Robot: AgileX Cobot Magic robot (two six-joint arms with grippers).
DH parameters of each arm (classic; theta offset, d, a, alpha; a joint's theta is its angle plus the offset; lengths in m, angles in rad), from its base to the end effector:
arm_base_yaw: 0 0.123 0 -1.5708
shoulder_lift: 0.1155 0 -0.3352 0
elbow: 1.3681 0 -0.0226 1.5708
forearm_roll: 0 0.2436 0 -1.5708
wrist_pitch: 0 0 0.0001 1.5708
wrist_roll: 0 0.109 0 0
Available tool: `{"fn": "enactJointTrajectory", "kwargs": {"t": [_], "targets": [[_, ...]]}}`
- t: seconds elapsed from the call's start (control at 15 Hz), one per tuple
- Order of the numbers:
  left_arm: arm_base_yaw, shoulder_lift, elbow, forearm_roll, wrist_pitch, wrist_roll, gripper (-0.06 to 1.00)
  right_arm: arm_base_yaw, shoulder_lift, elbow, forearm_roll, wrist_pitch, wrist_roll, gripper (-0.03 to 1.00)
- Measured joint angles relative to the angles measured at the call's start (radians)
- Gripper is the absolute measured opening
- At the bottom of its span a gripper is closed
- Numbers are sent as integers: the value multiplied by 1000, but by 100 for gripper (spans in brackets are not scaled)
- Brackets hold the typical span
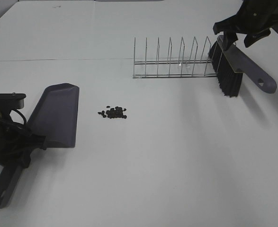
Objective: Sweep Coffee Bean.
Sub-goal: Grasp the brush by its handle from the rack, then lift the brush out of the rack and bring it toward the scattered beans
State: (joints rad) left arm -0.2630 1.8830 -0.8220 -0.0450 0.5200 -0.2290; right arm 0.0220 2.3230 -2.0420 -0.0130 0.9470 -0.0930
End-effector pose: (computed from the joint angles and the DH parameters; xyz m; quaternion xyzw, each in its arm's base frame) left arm 0.2919 -0.0811 0.1306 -0.0021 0.9992 -0.0209 0.0344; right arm 0.5443 0.0108 0.2159 -0.0587 0.9752 -0.0135 0.2130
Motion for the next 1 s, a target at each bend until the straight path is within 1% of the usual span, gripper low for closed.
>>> {"fn": "enactJointTrajectory", "kwargs": {"t": [0.13,0.27,0.33,0.47,0.67,0.8,0.87,1.0], "targets": [[0,0,0,0,0,0,32,0,55,0,-8,-36,-2,59],[0,0,0,0,0,0,32,0,74,0,-24,-46,-2,56],[0,0,0,0,0,0,32,0,80,-1,-37,-46,-1,52],[0,0,0,0,0,0,32,0,80,-1,-57,-41,32,38],[0,0,0,0,0,0,32,-2,73,-3,-57,-29,56,37],[0,0,0,0,2,0,32,-2,7,-3,-61,21,56,37],[0,0,0,0,2,0,32,-2,-6,-3,-62,24,56,37],[0,1,-17,22,38,0,32,-2,-74,-3,-62,59,56,37]]}}
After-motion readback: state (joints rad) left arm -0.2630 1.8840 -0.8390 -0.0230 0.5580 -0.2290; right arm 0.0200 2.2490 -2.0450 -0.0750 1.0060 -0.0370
